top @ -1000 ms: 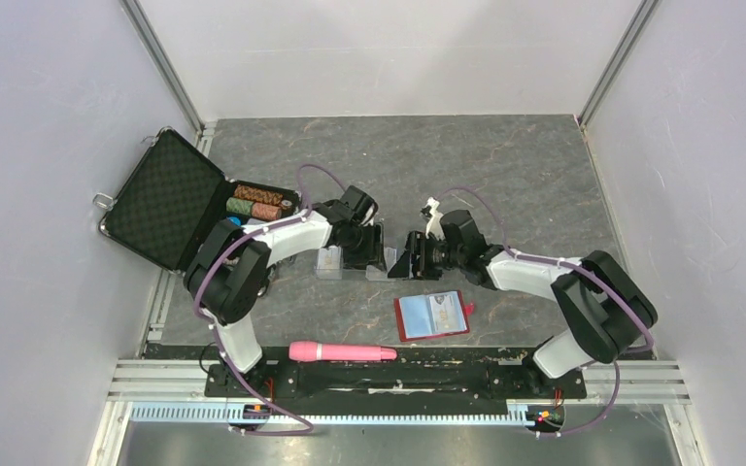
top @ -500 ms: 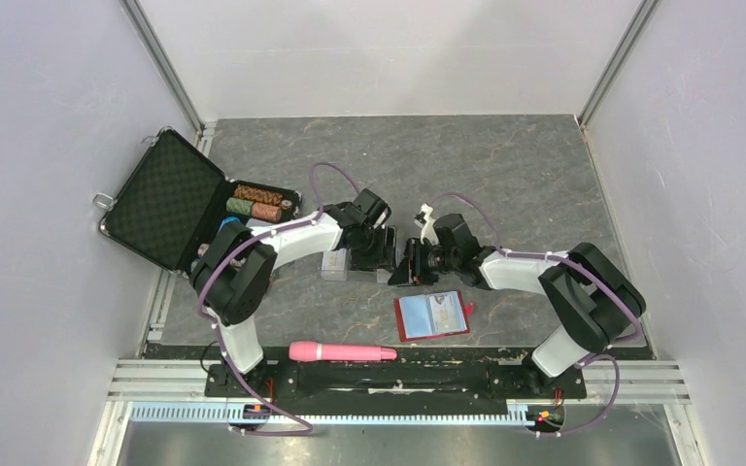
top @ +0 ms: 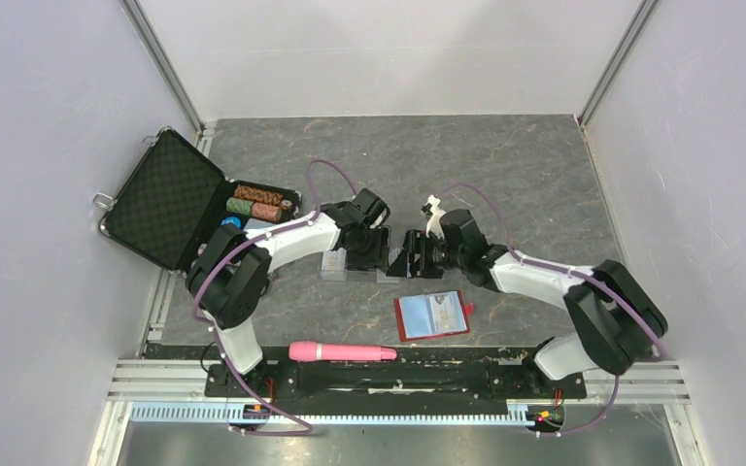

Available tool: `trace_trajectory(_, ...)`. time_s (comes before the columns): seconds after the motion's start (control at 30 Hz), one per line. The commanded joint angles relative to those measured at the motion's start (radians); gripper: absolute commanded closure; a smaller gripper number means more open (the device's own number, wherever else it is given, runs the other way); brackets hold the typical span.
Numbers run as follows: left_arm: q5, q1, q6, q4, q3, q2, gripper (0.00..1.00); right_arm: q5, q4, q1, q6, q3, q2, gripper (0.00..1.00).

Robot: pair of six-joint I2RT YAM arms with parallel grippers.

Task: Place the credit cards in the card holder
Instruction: Pick up the credit card from the storage box.

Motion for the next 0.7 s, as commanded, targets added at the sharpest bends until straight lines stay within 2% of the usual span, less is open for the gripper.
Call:
trace_trajectory(0.0, 0.012, -0.004, 0.042, 0.005, 0.046, 0.005, 0.41, 0.150, -0.086, 0.003, -0.075, 0.052, -0.111, 0.25)
trace_trajectory(0.1, 0.015, 0.003, 0.043, 0.003, 0.055, 0.019, 0.47, 0.178, -0.111, 0.003, -0.097, 0.067, -0.105, 0.22)
trace_trajectory(0.3, 0.012, 0.007, 0.044, 0.002, 0.061, 0.051, 0.53, 0.126, -0.110, 0.004, -0.112, 0.120, 0.026, 0.25)
trace_trajectory(0.4, 0.015, 0.007, 0.047, 0.007, 0.059, 0.067, 0.57, 0.131, -0.109, 0.003, -0.120, 0.129, 0.062, 0.35)
trace_trajectory(0.47, 0.021, 0.006, 0.049, 0.010, 0.060, 0.076, 0.64, 0.143, -0.116, 0.003, -0.127, 0.134, 0.074, 0.44)
trace_trajectory(0.57, 0.016, 0.005, 0.047, 0.000, 0.067, 0.076, 0.80, 0.157, -0.131, 0.006, -0.143, 0.138, 0.084, 0.54)
trace_trajectory(0.67, -0.030, 0.001, 0.057, -0.050, 0.092, 0.080, 0.83, 0.161, -0.138, 0.006, -0.148, 0.134, 0.085, 0.60)
